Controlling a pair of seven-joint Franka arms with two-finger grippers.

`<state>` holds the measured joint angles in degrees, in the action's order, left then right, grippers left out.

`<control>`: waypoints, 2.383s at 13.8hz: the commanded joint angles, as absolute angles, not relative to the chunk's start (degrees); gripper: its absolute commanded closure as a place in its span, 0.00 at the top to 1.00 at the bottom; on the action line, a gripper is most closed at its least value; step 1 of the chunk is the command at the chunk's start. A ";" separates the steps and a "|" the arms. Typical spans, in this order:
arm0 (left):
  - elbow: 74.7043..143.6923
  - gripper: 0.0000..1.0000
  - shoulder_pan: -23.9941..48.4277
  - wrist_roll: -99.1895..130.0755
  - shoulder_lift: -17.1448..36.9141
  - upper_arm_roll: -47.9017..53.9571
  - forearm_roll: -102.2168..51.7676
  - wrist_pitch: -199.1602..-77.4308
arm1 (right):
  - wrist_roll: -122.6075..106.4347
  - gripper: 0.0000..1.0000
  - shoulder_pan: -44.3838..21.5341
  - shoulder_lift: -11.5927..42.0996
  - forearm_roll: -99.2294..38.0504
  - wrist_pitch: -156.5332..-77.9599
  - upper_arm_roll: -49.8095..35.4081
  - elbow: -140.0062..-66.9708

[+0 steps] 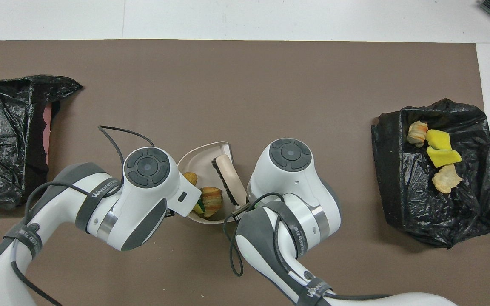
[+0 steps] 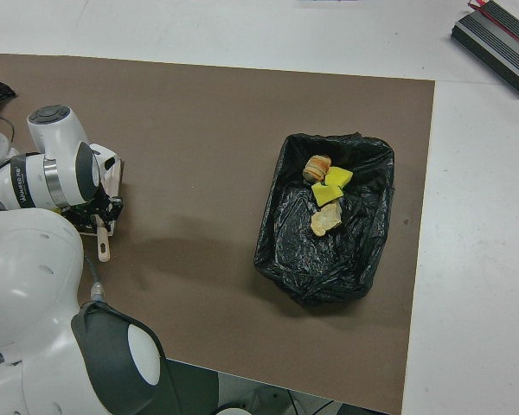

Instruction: Sweep and dump trash in bin

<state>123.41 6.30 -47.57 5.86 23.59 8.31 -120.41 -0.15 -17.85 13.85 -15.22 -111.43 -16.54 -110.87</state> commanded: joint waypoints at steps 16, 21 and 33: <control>107.69 0.00 5.71 -89.99 -0.80 -17.81 8.70 -110.92 | 47.00 0.00 -35.48 8.60 -8.70 -113.36 -16.79 -116.02; 94.68 0.00 3.53 -96.50 7.81 -27.94 9.75 -112.24 | 48.86 0.00 -41.20 12.38 -8.79 -116.89 -16.79 -117.15; 97.29 0.00 3.96 -95.98 11.95 -27.95 39.79 -122.00 | 44.49 1.00 -34.99 9.59 -1.05 -103.63 -16.70 -105.47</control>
